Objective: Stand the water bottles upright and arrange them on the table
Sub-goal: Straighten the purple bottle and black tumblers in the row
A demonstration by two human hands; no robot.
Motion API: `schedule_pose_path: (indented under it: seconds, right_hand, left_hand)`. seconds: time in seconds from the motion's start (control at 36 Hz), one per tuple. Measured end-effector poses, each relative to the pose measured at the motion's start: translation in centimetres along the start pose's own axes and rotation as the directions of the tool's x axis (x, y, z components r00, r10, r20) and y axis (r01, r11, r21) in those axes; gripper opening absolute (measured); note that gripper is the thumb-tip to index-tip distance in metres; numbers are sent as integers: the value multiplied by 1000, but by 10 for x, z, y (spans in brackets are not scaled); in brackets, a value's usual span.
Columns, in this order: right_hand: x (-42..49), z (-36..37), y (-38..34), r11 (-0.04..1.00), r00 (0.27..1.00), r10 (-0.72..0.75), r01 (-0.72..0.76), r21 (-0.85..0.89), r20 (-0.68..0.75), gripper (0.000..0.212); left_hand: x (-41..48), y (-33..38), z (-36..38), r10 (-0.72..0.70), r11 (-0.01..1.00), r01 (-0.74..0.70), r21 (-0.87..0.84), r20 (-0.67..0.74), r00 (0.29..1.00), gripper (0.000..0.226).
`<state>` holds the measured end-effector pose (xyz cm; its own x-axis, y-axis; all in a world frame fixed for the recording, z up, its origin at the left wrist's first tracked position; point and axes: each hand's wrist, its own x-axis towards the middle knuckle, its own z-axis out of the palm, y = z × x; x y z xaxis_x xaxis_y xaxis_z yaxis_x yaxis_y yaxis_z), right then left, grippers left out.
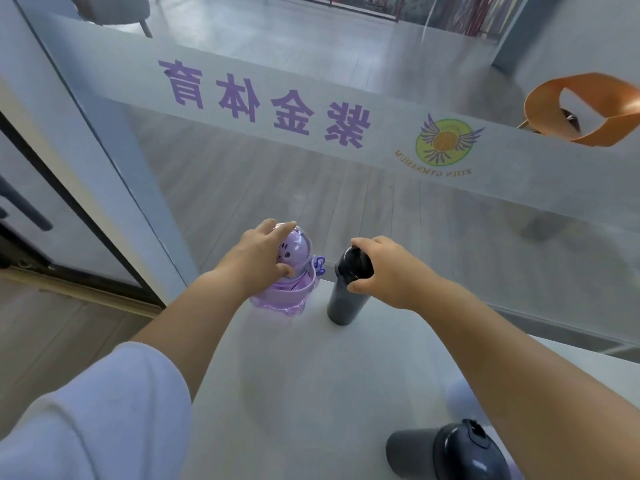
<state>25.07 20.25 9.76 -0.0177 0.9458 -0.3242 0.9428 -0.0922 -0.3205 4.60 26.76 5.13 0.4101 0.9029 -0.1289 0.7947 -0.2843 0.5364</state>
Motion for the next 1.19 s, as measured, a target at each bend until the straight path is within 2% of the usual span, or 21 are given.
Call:
schedule_pose_path:
  seconds: [0.25,0.33,0.47,0.64,0.78,0.94,1.19]
  right_hand:
    - [-5,-4,2,1000,999,-26,27,-17,18,80]
    - [-12,-11,4,999,999,-39,39,-3,-34,82]
    - [-35,-29,15,1000,986,-26,25,-7,-167,65]
    - [-84,-37,46,1000,958,9,-2,24,-286,53]
    - [-131,-34,79,998,948,67,-58,40,-312,50]
    - [-183,-14,119,992,925,127,-119,44,-359,49]
    - [-214,17,159,985,957,170,-165,43,-233,67]
  left_hand:
    - [-7,5,-4,-31,999,30,33,20,999,76]
    - [-17,11,-9,-22,999,22,42,-15,1000,65]
    - [-44,33,-19,85,994,-67,90,-205,975,38]
    - [-87,70,-12,109,993,-96,63,-242,964,21]
    - [-117,105,15,161,987,-156,42,-182,970,20]
    - [-143,142,59,247,969,-246,20,-86,965,30]
    - [-174,186,100,223,974,-225,-7,188,957,53]
